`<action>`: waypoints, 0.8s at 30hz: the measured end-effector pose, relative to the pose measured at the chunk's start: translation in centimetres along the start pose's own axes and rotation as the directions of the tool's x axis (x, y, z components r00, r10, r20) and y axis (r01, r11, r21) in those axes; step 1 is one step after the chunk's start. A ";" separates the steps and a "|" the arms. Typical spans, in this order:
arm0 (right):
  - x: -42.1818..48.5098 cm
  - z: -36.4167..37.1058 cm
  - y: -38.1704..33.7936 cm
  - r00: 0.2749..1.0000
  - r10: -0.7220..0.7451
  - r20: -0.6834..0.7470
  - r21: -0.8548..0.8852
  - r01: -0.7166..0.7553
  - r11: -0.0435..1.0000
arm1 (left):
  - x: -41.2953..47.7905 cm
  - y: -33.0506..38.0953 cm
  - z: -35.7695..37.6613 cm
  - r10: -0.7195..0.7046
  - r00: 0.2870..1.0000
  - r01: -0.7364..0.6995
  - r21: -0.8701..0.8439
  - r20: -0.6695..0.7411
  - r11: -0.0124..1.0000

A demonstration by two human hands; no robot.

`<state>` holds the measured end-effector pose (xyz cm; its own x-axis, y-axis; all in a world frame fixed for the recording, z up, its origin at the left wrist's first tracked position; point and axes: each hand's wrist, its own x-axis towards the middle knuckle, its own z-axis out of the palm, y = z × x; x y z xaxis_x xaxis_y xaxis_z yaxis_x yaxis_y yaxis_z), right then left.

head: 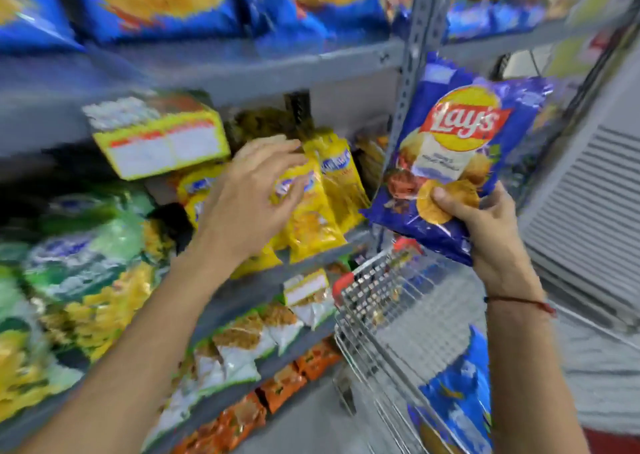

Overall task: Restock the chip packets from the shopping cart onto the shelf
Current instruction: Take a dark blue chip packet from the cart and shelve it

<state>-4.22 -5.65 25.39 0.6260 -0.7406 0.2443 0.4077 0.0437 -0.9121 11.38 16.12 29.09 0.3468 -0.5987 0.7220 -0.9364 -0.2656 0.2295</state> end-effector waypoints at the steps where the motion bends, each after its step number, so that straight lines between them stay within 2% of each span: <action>1: -0.1 2.2 -1.4 0.998 -0.027 0.062 0.040 0.025 0.999 | 0.2 -0.4 -2.8 -0.001 0.998 0.004 0.049 -0.056 0.999; 6: -0.8 13.8 -5.9 0.933 -0.126 0.337 0.143 0.082 0.986 | -1.5 -2.4 -14.8 -0.004 0.958 0.093 0.299 -0.287 0.950; 10: -1.5 23.1 -8.0 0.849 -0.171 0.500 0.200 0.079 0.977 | -4.2 -4.9 -22.1 -0.084 0.931 0.250 0.451 -0.355 0.857; 16: -3.4 35.8 -9.1 0.738 -0.172 0.652 0.201 0.051 0.978 | -9.5 -7.6 -29.2 -0.339 0.834 0.537 0.498 -0.436 0.681; 19: -4.9 40.9 -8.7 0.668 -0.145 0.730 0.196 -0.001 0.981 | -12.0 -8.1 -30.8 -0.443 0.785 0.619 0.513 -0.434 0.594; 24: -8.3 47.9 -8.4 0.593 -0.061 0.803 0.161 -0.118 0.980 | -15.1 -9.0 -32.5 -0.577 0.693 0.713 0.530 -0.432 0.459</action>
<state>18.99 32.27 46.76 0.8801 0.0966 0.4648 0.4330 0.2381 -0.8694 12.81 52.15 37.31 0.7575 0.0646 0.6496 -0.1542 -0.9492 0.2743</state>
